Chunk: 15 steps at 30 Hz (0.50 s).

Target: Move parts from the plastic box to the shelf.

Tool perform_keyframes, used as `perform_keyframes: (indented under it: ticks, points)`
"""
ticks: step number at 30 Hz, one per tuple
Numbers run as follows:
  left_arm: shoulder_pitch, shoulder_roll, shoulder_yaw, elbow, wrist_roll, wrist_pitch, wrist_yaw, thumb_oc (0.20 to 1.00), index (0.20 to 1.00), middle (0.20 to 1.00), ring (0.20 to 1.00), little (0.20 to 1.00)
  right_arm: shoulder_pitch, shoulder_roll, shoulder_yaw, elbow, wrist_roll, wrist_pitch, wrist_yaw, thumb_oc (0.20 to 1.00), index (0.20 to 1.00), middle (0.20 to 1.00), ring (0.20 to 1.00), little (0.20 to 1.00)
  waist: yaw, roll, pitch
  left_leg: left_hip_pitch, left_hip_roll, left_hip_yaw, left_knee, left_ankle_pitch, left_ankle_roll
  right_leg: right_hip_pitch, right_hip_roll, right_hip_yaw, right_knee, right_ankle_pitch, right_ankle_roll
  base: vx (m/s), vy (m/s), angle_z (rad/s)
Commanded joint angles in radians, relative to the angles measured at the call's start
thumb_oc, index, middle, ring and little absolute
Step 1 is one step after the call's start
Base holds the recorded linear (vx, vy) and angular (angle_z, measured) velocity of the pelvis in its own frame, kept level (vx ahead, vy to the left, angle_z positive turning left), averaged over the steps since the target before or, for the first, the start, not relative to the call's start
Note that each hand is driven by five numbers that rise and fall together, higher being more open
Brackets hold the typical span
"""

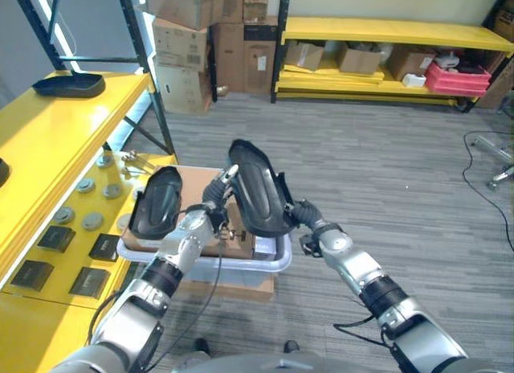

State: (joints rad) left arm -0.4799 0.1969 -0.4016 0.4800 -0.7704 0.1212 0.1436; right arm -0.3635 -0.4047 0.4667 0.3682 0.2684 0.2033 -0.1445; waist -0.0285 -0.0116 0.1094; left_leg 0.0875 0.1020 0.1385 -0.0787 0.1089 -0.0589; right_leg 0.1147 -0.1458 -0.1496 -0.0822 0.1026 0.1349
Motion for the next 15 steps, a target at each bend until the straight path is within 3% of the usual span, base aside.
perform_keyframes:
  ticks: [1,8,15]
  points:
    - [-0.115,-0.032,-0.059,0.017,0.062,0.012,-0.049,1.000,1.000,1.000,1.000,1.000,-0.085,-0.001,-0.015,-0.053,0.018,-0.052,-0.028,0.200,0.200,0.200,0.200,0.200,0.024,0.003,-0.029,0.006,0.037,-0.007,0.022,-0.061,-0.015,-0.018,-0.064,-0.062,0.041,-0.018,0.055,0.00,0.000,0.00]
    - [-0.109,-0.006,-0.121,0.028,0.204,0.097,-0.075,1.000,1.000,1.000,1.000,1.000,-0.079,-0.015,-0.032,-0.056,0.034,-0.051,-0.040,0.200,0.200,0.200,0.200,0.200,0.015,0.006,-0.031,0.009,0.038,0.003,0.020,-0.060,-0.013,-0.022,-0.063,-0.050,0.039,-0.015,0.056,0.01,0.003,0.00]
    - [-0.103,0.005,-0.136,0.052,0.249,0.168,-0.005,1.000,1.000,1.000,1.000,1.000,-0.085,-0.018,-0.032,-0.051,0.036,-0.040,-0.044,0.200,0.200,0.200,0.200,0.200,0.014,0.010,-0.029,0.011,0.038,0.001,0.023,-0.062,-0.012,-0.025,-0.063,-0.044,0.039,-0.014,0.057,0.00,0.000,0.00]
